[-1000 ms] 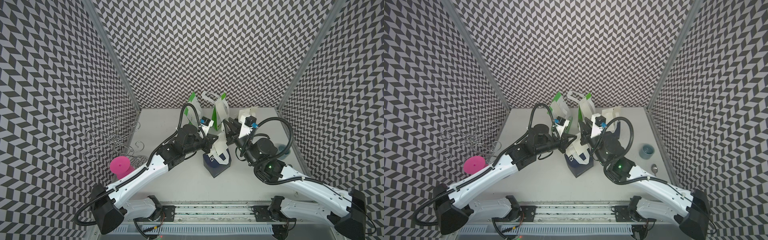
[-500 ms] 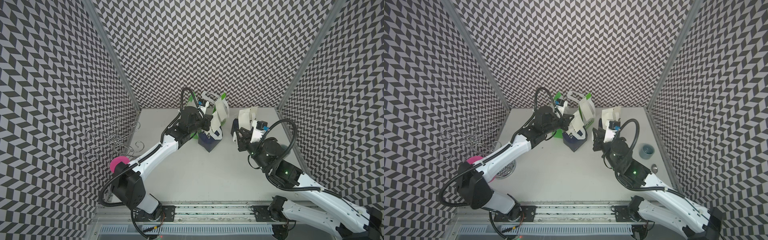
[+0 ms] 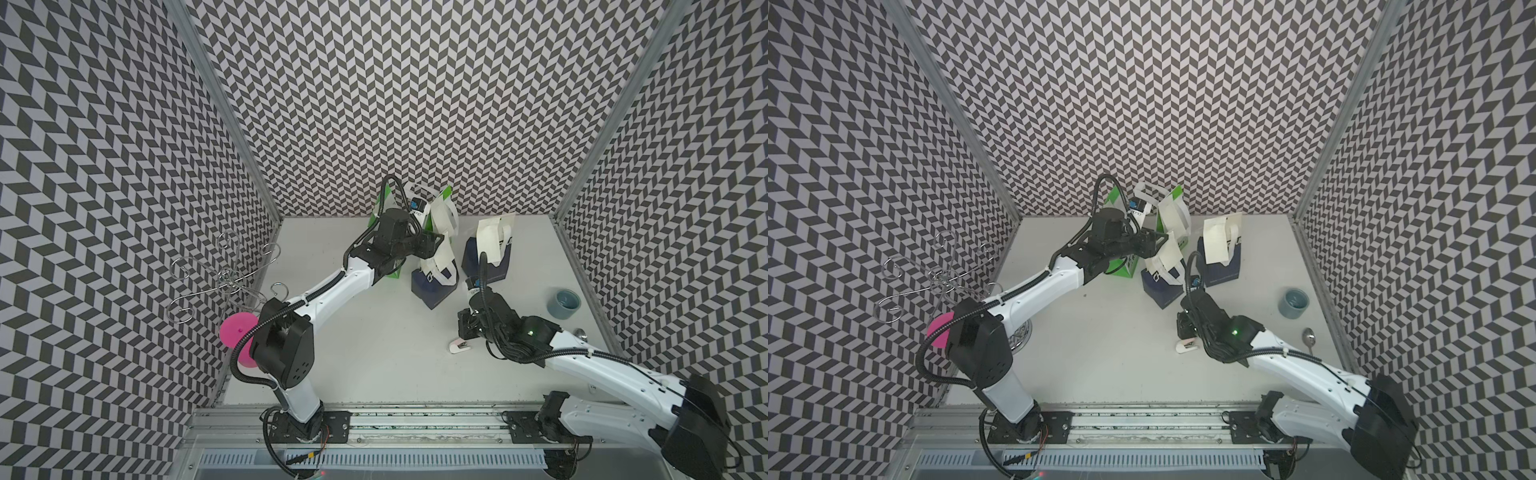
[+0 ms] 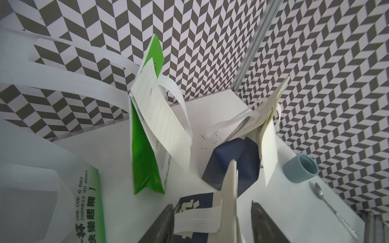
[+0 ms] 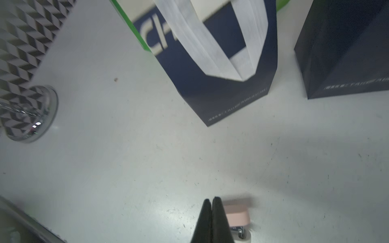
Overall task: Staple the receipts to the bags
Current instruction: Place the takeout bag at the center of the board, then reset both arms
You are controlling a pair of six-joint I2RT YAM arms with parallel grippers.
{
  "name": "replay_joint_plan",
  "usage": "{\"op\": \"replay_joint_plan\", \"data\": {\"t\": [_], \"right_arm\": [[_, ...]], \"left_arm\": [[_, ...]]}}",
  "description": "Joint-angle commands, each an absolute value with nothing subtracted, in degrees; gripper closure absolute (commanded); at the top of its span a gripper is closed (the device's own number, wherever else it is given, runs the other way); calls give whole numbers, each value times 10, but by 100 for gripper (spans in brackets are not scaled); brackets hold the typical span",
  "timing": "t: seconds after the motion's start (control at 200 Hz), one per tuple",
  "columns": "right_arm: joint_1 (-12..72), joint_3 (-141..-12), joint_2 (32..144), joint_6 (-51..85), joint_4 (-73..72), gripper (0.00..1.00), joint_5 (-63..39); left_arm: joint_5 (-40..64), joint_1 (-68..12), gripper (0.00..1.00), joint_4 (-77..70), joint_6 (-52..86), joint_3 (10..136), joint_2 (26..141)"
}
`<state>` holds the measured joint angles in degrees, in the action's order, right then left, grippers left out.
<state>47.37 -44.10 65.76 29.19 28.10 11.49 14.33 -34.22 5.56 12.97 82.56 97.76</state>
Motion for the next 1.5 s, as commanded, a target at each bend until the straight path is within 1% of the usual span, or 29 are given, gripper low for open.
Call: {"op": "replay_joint_plan", "data": {"t": [0.0, 0.045, 0.085, 0.135, 0.16, 0.18, 0.235, 0.31, 0.401, 0.541, 0.666, 0.801, 0.891, 0.941, 1.041, 1.071, 1.112, 1.152, 1.157, 1.167, 1.177, 1.227, 1.302, 1.337, 1.492], "right_arm": [[470, -459, 672, 296, 299, 95, 93], [470, -452, 667, 297, 281, 85, 90], [470, -444, 660, 304, 268, 73, 89], [469, -438, 652, 306, 256, 55, 91], [470, -436, 648, 306, 249, 48, 93], [470, -434, 645, 307, 243, 44, 97], [469, -429, 639, 309, 227, 38, 115], [469, -422, 635, 306, 206, 35, 118], [469, -414, 641, 299, 197, 34, 89], [471, -414, 677, 324, 263, 34, 71], [471, -391, 680, 360, 300, 33, 54], [471, -389, 617, 358, 284, 32, 75], [472, -373, 560, 348, 234, 29, 121], [471, -364, 534, 348, 206, 28, 158], [471, -332, 489, 378, 152, 22, 251], [471, -319, 479, 384, 133, 18, 275], [470, -303, 462, 393, 111, 12, 300], [470, -289, 448, 394, 83, 9, 319], [470, -287, 447, 393, 80, 8, 322], [470, -284, 443, 393, 71, 2, 327], [470, -279, 440, 394, 64, 0, 332], [470, -265, 425, 395, 29, 1, 354], [470, -253, 410, 404, -2, 1, 383], [470, -253, 408, 404, -9, 1, 394], [468, -265, 422, 402, -12, 1, 425]], "left_arm": [[159, -345, 21, 30, 143, 816, 939], [160, -345, 11, 25, 146, 804, 922], [162, -345, 1, 19, 149, 793, 903], [159, -346, 0, 21, 152, 787, 877], [161, -346, 0, 23, 151, 784, 864], [162, -347, 0, 25, 151, 782, 853], [161, -350, 0, 34, 150, 776, 819], [151, -356, 0, 41, 152, 752, 767], [135, -362, 0, 36, 161, 704, 696], [80, -382, 0, 44, 184, 611, 580], [67, -389, 0, 35, 223, 511, 486], [61, -391, 0, 22, 207, 419, 394], [61, -391, 0, -7, 182, 363, 339], [43, -390, 0, -14, 178, 340, 319], [-52, -386, 0, -6, 173, 307, 309], [-75, -381, 0, -12, 164, 295, 309], [-87, -369, 0, -28, 143, 280, 316], [-110, -352, 0, -39, 134, 274, 331], [-116, -349, 0, -40, 134, 274, 333], [-125, -344, 0, -41, 135, 273, 338], [-135, -337, 0, -42, 137, 273, 342], [-142, -297, 0, -58, 140, 270, 374], [-70, -217, 0, -91, 134, 266, 435], [-54, -188, 0, -107, 133, 267, 462], [-68, -133, 0, -221, 87, 246, 553]]}}
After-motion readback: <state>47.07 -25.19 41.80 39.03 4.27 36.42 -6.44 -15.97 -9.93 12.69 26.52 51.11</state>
